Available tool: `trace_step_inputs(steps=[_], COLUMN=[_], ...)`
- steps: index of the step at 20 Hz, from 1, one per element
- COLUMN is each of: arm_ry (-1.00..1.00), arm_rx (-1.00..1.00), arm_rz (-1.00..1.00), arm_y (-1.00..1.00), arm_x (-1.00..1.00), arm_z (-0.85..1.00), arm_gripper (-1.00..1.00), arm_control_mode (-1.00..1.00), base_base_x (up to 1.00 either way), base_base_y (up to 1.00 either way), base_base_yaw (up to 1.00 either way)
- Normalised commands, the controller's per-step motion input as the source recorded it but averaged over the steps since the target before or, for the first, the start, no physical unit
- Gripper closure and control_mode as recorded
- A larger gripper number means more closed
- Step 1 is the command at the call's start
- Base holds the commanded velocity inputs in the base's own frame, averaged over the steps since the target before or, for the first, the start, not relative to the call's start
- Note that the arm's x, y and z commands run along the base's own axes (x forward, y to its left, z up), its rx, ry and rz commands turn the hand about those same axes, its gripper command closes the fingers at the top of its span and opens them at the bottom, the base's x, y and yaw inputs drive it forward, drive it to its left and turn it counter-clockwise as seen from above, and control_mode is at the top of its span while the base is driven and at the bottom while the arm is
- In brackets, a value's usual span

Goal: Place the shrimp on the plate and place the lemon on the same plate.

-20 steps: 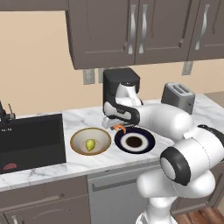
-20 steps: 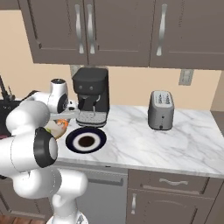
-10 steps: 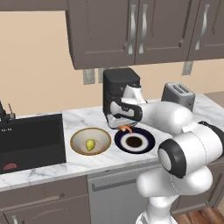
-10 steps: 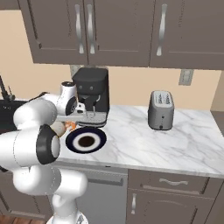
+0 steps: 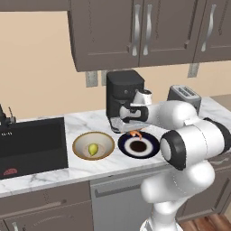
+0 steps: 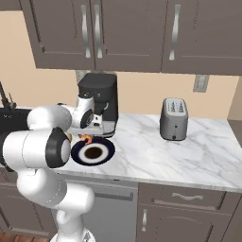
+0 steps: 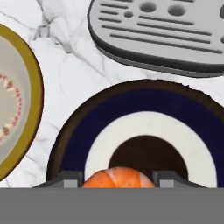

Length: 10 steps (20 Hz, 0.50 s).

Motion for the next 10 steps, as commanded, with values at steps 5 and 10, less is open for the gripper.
trace_step_inputs(steps=[5,10], arm_ry=[0.00,0.00], arm_rx=[0.00,0.00], arm_rz=[-0.03,-0.01], arm_y=[-0.21,-0.29], arm_x=[0.25,0.12], arm_z=[-0.44,-0.44], arm_gripper=[1.00,1.00], arm_control_mode=[-1.00,-1.00], base_base_x=[0.00,0.00], base_base_y=[0.00,0.00], base_base_yaw=[0.00,0.00])
